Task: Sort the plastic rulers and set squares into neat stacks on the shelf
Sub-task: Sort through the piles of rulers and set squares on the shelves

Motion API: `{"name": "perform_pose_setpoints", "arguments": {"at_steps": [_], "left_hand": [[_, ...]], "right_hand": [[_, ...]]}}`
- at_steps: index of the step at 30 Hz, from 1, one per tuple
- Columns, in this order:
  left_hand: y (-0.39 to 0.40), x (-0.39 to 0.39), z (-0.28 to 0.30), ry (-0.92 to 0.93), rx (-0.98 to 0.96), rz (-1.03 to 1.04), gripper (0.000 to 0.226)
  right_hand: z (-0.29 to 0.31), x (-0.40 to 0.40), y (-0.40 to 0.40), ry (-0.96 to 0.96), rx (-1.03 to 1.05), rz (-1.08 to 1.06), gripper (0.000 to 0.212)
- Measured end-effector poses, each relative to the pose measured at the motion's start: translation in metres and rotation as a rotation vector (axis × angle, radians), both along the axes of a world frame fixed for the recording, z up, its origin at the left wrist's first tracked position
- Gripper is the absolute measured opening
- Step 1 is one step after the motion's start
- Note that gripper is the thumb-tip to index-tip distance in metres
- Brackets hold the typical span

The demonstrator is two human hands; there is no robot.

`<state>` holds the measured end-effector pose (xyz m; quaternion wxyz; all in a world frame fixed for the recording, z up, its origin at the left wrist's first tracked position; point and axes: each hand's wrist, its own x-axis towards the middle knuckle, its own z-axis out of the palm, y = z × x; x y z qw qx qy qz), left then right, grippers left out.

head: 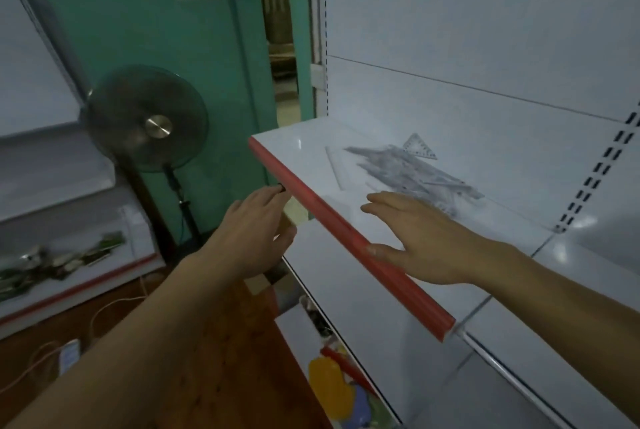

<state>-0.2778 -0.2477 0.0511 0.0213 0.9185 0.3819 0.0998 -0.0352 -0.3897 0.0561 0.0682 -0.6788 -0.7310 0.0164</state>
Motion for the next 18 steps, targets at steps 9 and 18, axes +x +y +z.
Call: {"name": "perform_pose_setpoints", "arguments": {"at_steps": [9, 18], "left_hand": [[0.133, 0.092, 0.003, 0.077, -0.005, -0.028, 0.067], [0.204, 0.189, -0.023, 0.096, -0.105, -0.228, 0.063]], "right_hand": [[-0.010, 0.102, 0.065, 0.093, -0.083, -0.154, 0.077], [-0.032, 0.149, 0.132, 0.021, -0.068, -0.298, 0.071]]}}
